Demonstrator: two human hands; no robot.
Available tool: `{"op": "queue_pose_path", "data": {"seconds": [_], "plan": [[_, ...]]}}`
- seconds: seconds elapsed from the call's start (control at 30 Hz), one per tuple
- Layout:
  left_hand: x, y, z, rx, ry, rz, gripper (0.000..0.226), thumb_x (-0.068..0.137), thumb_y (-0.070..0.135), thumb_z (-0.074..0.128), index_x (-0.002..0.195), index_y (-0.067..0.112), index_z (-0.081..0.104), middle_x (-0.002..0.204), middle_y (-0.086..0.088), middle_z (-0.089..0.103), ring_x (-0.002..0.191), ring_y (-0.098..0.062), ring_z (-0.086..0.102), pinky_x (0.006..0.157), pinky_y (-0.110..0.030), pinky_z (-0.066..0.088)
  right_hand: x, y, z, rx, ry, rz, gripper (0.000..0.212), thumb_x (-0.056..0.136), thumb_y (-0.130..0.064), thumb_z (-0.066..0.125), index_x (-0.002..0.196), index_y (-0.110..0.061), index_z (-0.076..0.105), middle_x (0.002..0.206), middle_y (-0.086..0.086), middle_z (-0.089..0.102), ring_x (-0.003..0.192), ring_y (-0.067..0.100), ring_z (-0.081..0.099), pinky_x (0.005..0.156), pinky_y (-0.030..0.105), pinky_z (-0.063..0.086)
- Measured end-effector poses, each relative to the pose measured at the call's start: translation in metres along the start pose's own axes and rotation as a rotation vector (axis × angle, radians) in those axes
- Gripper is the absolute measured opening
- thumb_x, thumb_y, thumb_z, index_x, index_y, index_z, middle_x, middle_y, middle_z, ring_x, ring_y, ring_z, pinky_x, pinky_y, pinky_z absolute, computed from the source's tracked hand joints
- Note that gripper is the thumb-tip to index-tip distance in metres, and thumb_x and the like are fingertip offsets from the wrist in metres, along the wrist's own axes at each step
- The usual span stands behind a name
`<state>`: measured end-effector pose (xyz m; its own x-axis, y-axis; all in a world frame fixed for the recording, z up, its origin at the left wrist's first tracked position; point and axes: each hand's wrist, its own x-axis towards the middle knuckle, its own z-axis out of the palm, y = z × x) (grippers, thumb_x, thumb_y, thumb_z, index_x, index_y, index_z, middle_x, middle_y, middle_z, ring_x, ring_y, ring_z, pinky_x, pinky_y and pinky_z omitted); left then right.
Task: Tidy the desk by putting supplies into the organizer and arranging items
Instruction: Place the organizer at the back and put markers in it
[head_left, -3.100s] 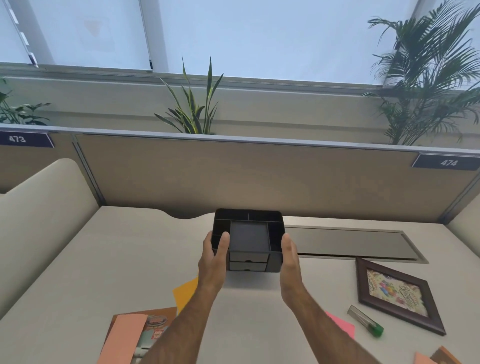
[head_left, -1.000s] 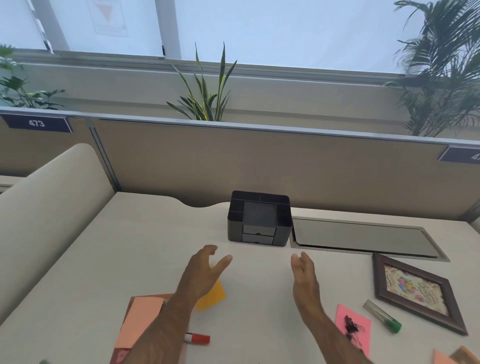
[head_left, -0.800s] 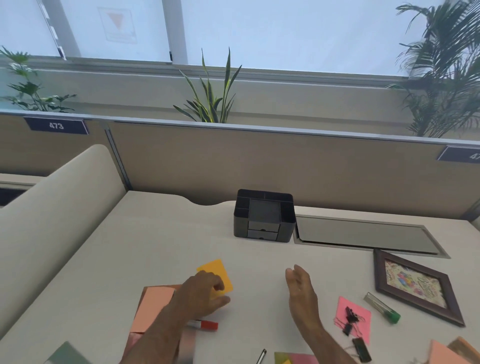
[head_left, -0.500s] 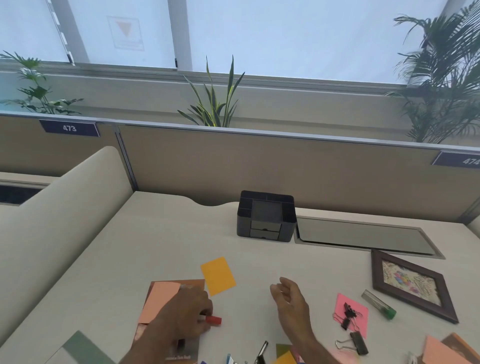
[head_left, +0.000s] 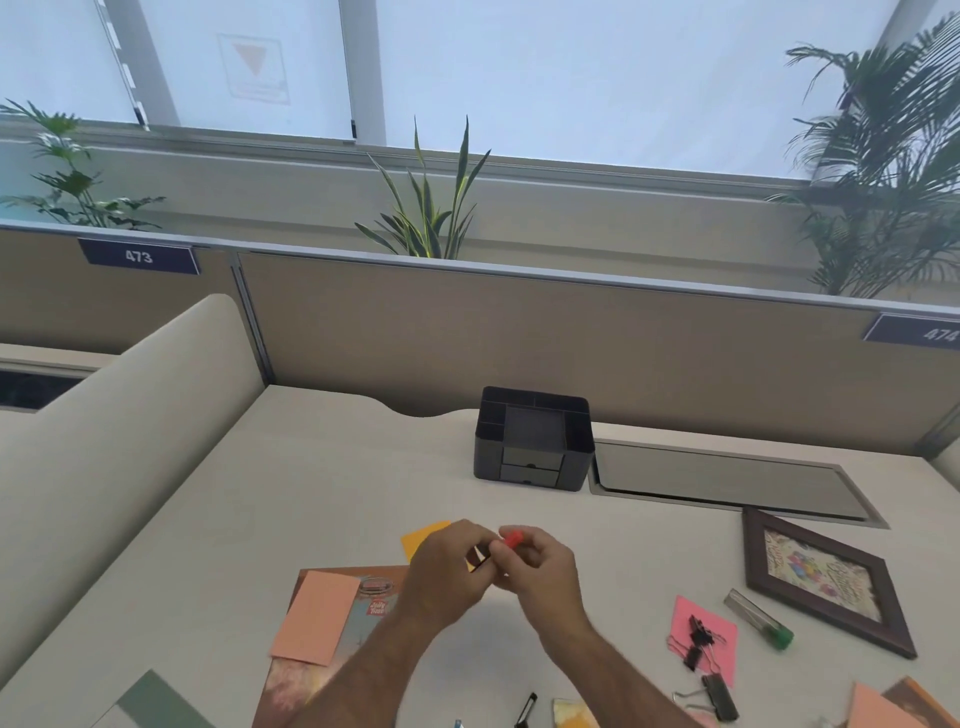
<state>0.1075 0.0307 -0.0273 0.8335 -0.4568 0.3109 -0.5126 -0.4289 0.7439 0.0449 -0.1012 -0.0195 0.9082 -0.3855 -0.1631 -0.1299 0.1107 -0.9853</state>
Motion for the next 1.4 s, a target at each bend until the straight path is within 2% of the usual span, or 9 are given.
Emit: {"op": "queue_pose_path", "data": {"seconds": [0.27, 0.4, 0.53, 0.63, 0.67, 0.8, 0.97, 1.17, 1.4], "plan": [[0.035, 0.002, 0.0, -0.002, 0.134, -0.003, 0.02, 0.08, 0.043, 0.073, 0.094, 0.028, 0.068, 0.085, 0.017, 0.067, 0.077, -0.005, 0.061, 0.061, -0.014, 0.045, 0.039, -0.033, -0.002, -0.145, 0.105, -0.138, 0.007, 0.083, -0.015, 0.075, 0.086, -0.02, 0.073, 0.083, 0.005, 0.073, 0.085, 0.027, 0.072, 0.072, 0.042, 0.062], [0.058, -0.014, -0.002, 0.229, 0.128, -0.119, 0.047, 0.08, 0.055, 0.069, 0.117, 0.027, 0.061, 0.104, 0.013, 0.066, 0.095, -0.008, 0.057, 0.078, -0.029, 0.051, 0.085, -0.068, -0.006, -0.173, 0.248, -0.272, 0.008, 0.082, -0.023, 0.077, 0.086, -0.028, 0.072, 0.08, -0.005, 0.072, 0.081, 0.017, 0.071, 0.075, 0.043, 0.062], [0.064, -0.043, 0.007, 0.557, -0.083, -0.174, 0.077, 0.083, 0.078, 0.034, 0.14, 0.027, 0.043, 0.142, 0.01, 0.048, 0.132, -0.014, 0.039, 0.105, -0.033, 0.035, 0.136, -0.101, -0.008, -0.2, 0.368, -0.385, 0.011, 0.079, -0.031, 0.078, 0.087, -0.029, 0.071, 0.08, -0.008, 0.073, 0.08, 0.011, 0.071, 0.079, 0.044, 0.059], [0.058, -0.066, 0.025, 0.634, -0.238, -0.233, 0.107, 0.068, 0.088, -0.001, 0.152, 0.025, 0.021, 0.161, 0.005, 0.018, 0.148, -0.018, 0.012, 0.119, -0.043, 0.01, 0.165, -0.118, -0.007, -0.308, 0.412, -0.448, 0.012, 0.081, -0.025, 0.078, 0.091, -0.022, 0.072, 0.081, -0.012, 0.072, 0.081, 0.002, 0.068, 0.085, 0.038, 0.056], [0.055, -0.075, 0.032, 0.649, -0.252, -0.251, 0.108, 0.069, 0.088, 0.0, 0.153, 0.024, 0.021, 0.161, 0.004, 0.015, 0.149, -0.019, 0.011, 0.119, -0.047, 0.006, 0.174, -0.121, -0.006, -0.342, 0.414, -0.459, 0.013, 0.081, -0.024, 0.077, 0.093, -0.021, 0.072, 0.082, -0.012, 0.072, 0.082, 0.001, 0.068, 0.086, 0.036, 0.056], [0.039, -0.1, 0.053, 0.686, -0.302, -0.226, 0.092, 0.08, 0.086, 0.028, 0.134, 0.018, 0.058, 0.144, -0.009, 0.05, 0.132, -0.028, 0.049, 0.106, -0.055, 0.019, 0.205, -0.117, -0.003, -0.47, 0.388, -0.471, 0.017, 0.082, -0.026, 0.076, 0.098, -0.021, 0.073, 0.082, -0.012, 0.072, 0.081, 0.01, 0.068, 0.083, 0.038, 0.056], [0.032, -0.104, 0.059, 0.693, -0.25, -0.197, 0.09, 0.082, 0.084, 0.034, 0.14, 0.018, 0.05, 0.149, -0.009, 0.044, 0.139, -0.025, 0.033, 0.108, -0.058, 0.019, 0.233, -0.101, -0.001, -0.628, 0.319, -0.417, 0.02, 0.086, -0.023, 0.073, 0.106, -0.019, 0.071, 0.085, -0.009, 0.072, 0.077, 0.014, 0.069, 0.081, 0.039, 0.058], [0.031, -0.109, 0.062, 0.7, -0.229, -0.183, 0.089, 0.082, 0.084, 0.034, 0.141, 0.02, 0.049, 0.15, -0.008, 0.043, 0.139, -0.028, 0.039, 0.106, -0.059, 0.02, 0.254, -0.083, -0.002, -0.775, 0.312, -0.304, 0.029, 0.091, -0.028, 0.068, 0.118, -0.016, 0.068, 0.112, 0.001, 0.071, 0.101, 0.018, 0.066, 0.091, 0.03, 0.052], [0.031, -0.111, 0.063, 0.709, -0.187, -0.153, 0.087, 0.083, 0.083, 0.034, 0.141, 0.02, 0.05, 0.15, -0.008, 0.043, 0.141, -0.025, 0.031, 0.107, -0.059, 0.02, 0.268, -0.069, -0.007, -0.858, 0.287, -0.169, 0.021, 0.093, -0.034, 0.065, 0.105, -0.018, 0.07, 0.1, 0.001, 0.073, 0.092, 0.021, 0.066, 0.082, 0.028, 0.05]]}}
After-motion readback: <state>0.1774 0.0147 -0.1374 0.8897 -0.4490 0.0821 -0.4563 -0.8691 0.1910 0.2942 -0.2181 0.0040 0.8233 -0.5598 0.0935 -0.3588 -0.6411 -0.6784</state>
